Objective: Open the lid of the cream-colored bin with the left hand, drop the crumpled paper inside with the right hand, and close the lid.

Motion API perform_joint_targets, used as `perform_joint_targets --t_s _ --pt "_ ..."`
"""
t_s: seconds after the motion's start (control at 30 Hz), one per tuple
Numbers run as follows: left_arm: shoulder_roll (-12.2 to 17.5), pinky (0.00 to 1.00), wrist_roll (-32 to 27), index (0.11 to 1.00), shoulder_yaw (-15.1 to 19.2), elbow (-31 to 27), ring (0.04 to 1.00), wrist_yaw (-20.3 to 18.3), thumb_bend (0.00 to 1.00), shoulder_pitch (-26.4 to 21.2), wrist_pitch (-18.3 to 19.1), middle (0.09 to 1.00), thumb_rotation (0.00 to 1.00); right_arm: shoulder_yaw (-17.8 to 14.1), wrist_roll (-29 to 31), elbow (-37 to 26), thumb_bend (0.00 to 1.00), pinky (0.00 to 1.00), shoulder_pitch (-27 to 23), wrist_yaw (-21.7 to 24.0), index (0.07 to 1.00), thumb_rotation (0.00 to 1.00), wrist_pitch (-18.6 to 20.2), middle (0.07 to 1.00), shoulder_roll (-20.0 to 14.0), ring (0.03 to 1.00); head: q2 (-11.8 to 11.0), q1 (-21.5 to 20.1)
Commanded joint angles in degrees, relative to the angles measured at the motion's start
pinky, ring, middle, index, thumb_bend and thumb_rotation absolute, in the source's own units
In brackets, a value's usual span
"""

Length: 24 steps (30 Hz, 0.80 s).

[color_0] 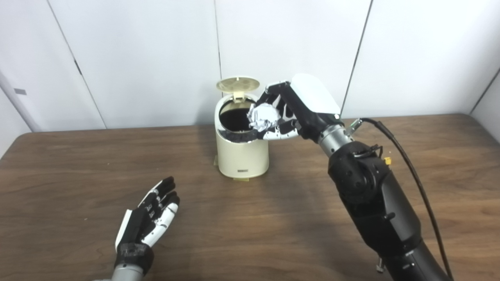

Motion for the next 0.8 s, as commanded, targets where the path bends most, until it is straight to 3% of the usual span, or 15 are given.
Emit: perform_joint_targets --t_s 0.0,0.77 --pt "-2.39 0.87 -0.19 0.913 -0.16 -0.45 0.899 0.12 0.40 0.49 -2.18 0.912 0.33 -0.23 -0.79 0.44 0.49 0.29 -3.66 -3.09 0.511 0.00 -1.98 0.535 0.79 0.398 -0.10 0.22" --pt "-3.32 0.88 0.01 0.905 -1.44 -0.68 0.901 0.83 0.42 0.98 -3.06 0.908 0.27 -0.30 1.02 14.25 0.49 0.29 -7.20 -12.63 0.520 0.00 -4.45 0.509 2.90 0.389 -0.57 0.95"
